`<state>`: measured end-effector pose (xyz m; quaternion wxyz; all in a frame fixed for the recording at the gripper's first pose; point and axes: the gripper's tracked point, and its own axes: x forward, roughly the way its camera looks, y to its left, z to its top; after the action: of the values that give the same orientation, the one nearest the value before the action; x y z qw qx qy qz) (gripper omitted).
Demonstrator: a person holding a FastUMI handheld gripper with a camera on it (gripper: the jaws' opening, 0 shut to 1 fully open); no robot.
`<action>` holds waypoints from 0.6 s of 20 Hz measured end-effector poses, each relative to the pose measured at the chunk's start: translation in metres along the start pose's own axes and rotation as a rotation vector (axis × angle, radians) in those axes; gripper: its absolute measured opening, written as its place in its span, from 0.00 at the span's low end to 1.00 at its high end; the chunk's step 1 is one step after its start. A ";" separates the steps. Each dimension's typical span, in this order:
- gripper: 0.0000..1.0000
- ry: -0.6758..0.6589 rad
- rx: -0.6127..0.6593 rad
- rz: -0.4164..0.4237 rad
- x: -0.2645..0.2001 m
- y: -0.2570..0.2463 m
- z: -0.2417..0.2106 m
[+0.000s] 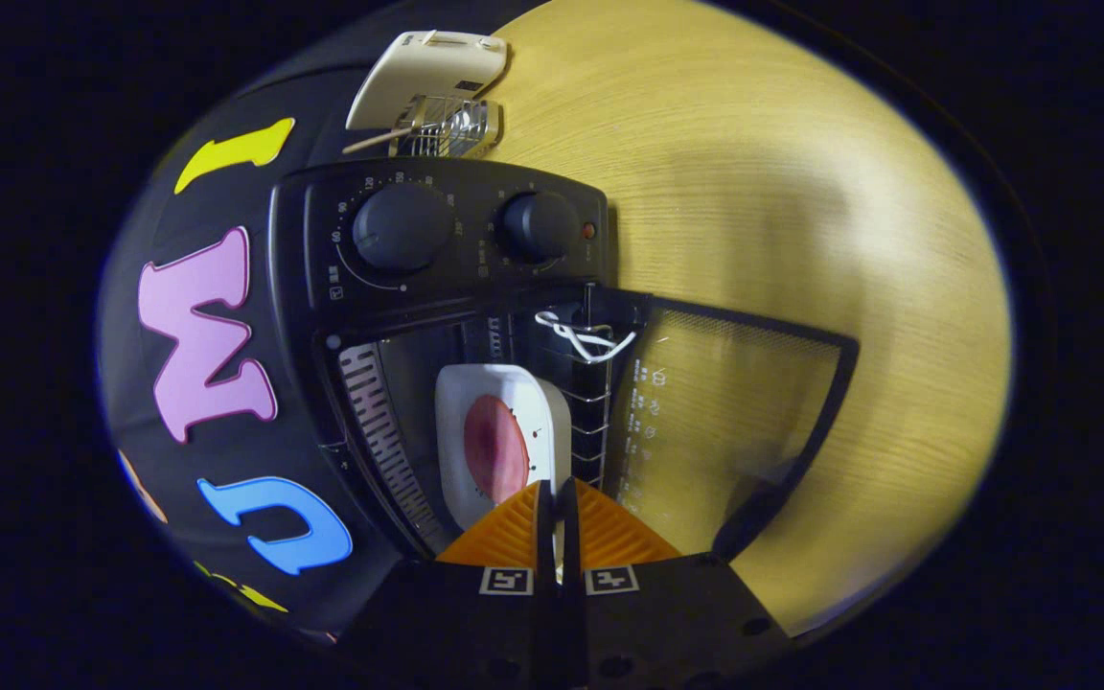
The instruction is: Open the toaster oven, put the food inside, and close the toaster oven door.
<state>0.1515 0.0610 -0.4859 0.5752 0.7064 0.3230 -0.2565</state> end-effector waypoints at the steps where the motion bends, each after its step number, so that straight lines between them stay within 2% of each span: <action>1: 0.05 -0.005 0.016 -0.006 0.008 0.002 -0.005; 4: 0.05 -0.069 0.013 -0.011 0.025 0.008 -0.004; 8: 0.05 -0.119 0.072 -0.005 0.038 0.016 -0.005; 10: 0.10 -0.106 0.060 -0.030 0.041 0.011 -0.011; 11: 0.19 -0.100 0.056 -0.043 0.043 0.007 -0.013; 12: 0.19 -0.092 0.059 -0.036 0.041 0.007 -0.013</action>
<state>0.1837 0.0789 -0.5085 0.5637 0.7044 0.3014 -0.3085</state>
